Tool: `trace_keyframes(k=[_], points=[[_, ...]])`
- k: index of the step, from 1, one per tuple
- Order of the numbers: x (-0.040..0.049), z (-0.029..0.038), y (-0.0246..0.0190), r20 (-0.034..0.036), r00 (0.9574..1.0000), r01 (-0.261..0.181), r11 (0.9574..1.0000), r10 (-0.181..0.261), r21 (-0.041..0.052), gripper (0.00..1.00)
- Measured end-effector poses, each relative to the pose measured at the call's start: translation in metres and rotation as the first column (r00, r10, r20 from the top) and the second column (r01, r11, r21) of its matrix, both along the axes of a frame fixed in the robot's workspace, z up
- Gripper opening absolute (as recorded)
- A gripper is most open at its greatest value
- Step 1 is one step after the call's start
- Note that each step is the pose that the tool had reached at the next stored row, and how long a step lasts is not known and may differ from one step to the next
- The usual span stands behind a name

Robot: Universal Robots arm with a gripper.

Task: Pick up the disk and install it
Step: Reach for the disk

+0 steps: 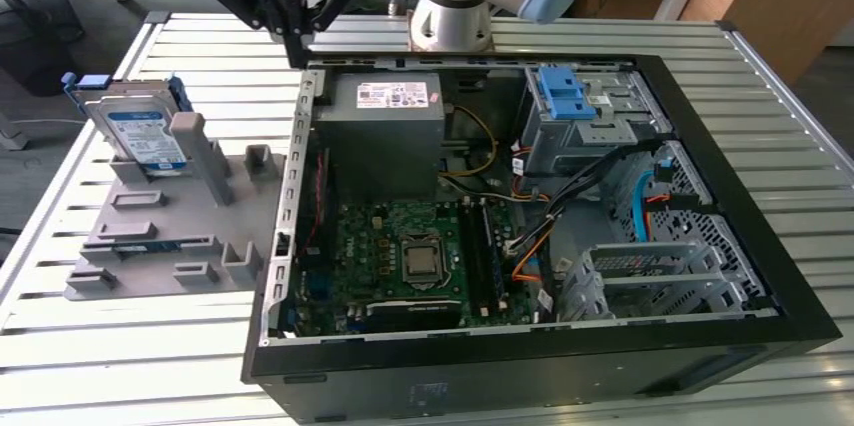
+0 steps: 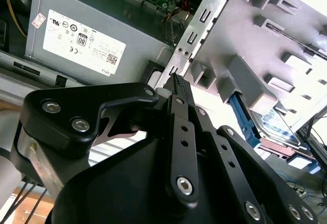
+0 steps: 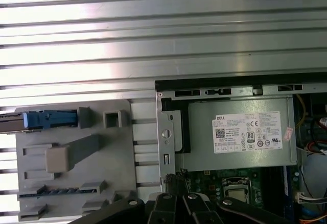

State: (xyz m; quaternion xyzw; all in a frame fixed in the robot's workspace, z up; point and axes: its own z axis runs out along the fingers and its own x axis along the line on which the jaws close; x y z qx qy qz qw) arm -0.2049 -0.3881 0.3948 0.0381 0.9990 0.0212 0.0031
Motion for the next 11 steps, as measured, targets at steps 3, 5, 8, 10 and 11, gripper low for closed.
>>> trace_keyframes(k=[3,5,8,10,11], points=[[-0.0018,0.0,0.0012,0.0001,1.0,0.0,1.0,0.0,0.0001,0.11],[-0.0026,0.0,0.0018,0.0,1.0,0.0,1.0,0.0,0.0,0.11],[-0.0033,0.0,0.0023,0.0,1.0,0.0,1.0,0.0,0.0,0.11],[-0.0035,0.0,0.0025,0.0001,1.0,0.0,1.0,0.0,0.0,0.11],[-0.0036,0.0,0.0026,0.0,1.0,0.0,1.0,0.0,0.0,0.11]])
